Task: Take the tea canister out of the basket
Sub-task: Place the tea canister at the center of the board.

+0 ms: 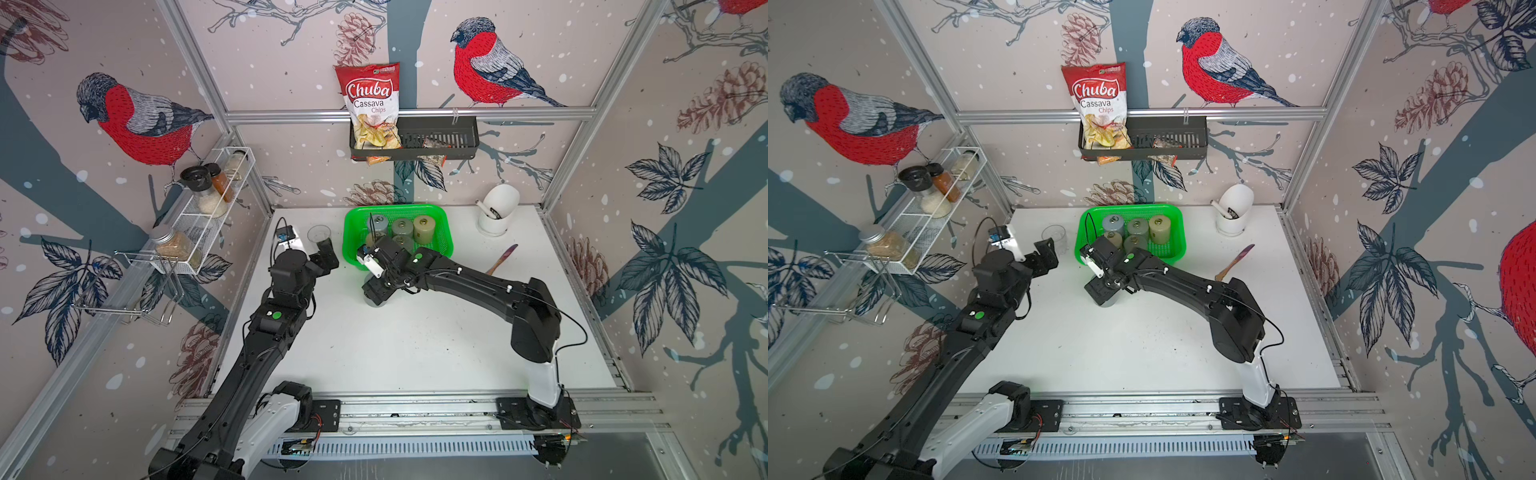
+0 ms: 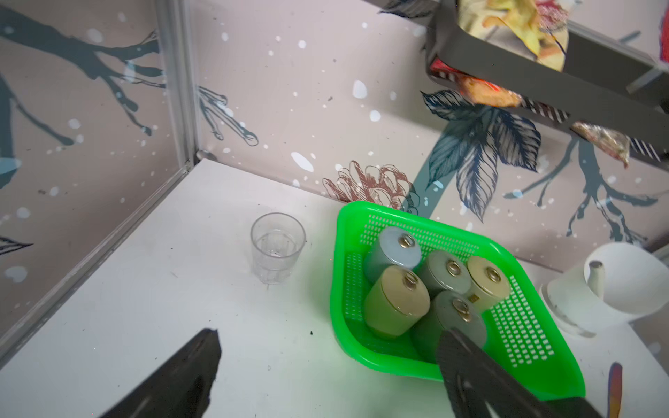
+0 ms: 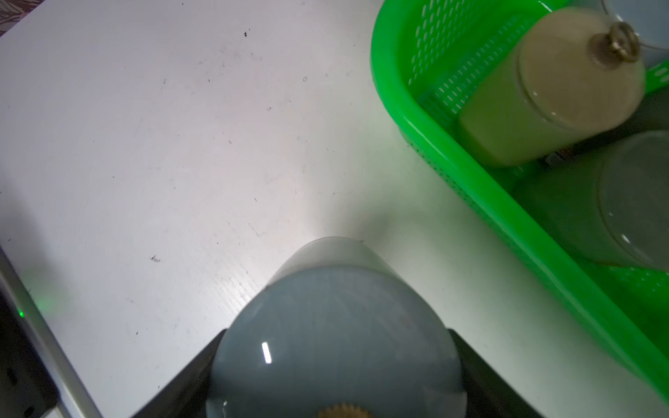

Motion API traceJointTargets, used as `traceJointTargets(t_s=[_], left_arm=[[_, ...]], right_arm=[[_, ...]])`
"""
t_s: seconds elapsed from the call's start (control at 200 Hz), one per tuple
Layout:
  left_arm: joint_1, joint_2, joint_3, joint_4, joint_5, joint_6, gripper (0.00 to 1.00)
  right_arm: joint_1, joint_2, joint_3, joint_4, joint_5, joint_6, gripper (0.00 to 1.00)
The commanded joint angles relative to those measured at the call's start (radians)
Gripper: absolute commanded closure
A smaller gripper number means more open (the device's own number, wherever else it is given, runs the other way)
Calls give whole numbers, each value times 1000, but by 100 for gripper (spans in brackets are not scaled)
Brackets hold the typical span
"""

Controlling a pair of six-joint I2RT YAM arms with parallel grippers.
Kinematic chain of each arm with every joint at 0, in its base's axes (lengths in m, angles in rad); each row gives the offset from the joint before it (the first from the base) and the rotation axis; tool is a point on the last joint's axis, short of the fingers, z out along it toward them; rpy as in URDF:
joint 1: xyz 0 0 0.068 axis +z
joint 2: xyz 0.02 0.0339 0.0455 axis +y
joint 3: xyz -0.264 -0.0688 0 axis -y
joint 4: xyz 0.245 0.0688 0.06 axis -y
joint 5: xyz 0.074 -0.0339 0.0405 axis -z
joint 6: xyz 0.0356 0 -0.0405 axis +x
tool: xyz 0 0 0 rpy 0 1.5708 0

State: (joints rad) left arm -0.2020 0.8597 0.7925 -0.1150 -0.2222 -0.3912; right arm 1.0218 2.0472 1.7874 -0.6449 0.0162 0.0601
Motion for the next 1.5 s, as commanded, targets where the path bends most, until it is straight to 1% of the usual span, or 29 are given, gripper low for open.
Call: traceJointTargets(t_s=[0.0, 0.155, 0.37, 0.6, 0.675, 0.77, 0.82, 0.84, 0.875, 0.961, 0.991, 1.111, 1.496], left_arm=[[25, -35, -1, -66, 55, -30, 2], [26, -45, -2, -103, 41, -18, 2], [26, -38, -27, -68, 74, -28, 2], [26, -52, -57, -46, 104, -35, 2], [26, -52, -61, -46, 112, -28, 2], [26, -47, -54, -60, 112, -8, 2], [26, -48, -54, -66, 107, -2, 2], [26, -48, -54, -66, 105, -3, 2], [26, -49, -56, -65, 104, -1, 2], [26, -51, -62, -60, 108, -1, 2], [26, -51, -62, -58, 108, 0, 2], [26, -49, -60, -60, 105, 9, 2], [26, -60, -56, -58, 118, 6, 2]], right_arm=[[9, 67, 50, 81, 44, 31, 85], [15, 151, 101, 75, 89, 43, 85], [16, 215, 164, 47, 142, 46, 84], [15, 257, 197, 41, 151, 47, 81], [14, 274, 219, 28, 147, 46, 79], [14, 290, 234, 11, 142, 43, 68], [12, 292, 230, 11, 136, 44, 57], [12, 291, 227, 12, 134, 45, 48], [11, 289, 221, 17, 125, 46, 39], [10, 284, 208, 25, 107, 47, 26], [10, 284, 207, 28, 106, 47, 23], [9, 281, 200, 32, 100, 49, 0], [5, 225, 168, 59, 89, 55, 0]])
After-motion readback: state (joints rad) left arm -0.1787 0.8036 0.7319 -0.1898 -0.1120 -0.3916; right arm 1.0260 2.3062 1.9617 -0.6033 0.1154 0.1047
